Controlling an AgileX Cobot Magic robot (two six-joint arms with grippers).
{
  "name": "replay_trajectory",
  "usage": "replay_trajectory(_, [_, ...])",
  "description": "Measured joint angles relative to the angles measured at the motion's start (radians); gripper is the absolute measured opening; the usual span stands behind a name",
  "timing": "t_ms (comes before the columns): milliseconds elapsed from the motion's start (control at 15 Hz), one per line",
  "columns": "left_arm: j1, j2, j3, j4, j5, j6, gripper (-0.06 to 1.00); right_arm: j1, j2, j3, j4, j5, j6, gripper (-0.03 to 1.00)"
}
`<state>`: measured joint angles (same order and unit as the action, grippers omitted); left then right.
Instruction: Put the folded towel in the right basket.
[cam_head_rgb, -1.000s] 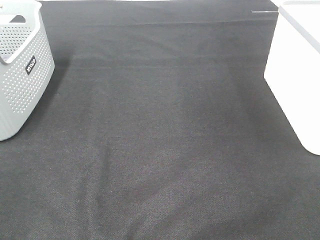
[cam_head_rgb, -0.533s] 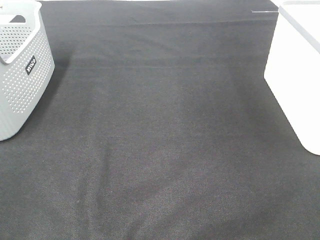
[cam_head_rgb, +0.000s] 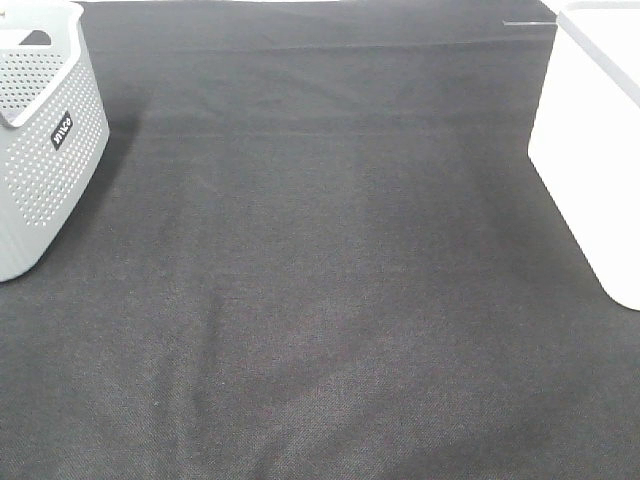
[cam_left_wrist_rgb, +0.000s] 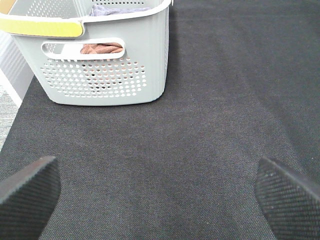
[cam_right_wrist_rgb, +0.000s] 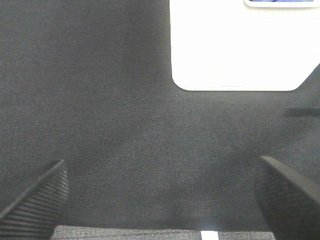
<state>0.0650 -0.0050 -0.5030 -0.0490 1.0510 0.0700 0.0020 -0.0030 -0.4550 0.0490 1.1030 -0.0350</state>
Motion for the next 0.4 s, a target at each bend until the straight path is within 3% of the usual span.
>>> replay_trajectory(400, [0.000, 0.000, 0.000, 0.000, 0.000, 0.000, 0.99, 0.000, 0.000, 0.000, 0.000, 0.000, 0.000, 0.96])
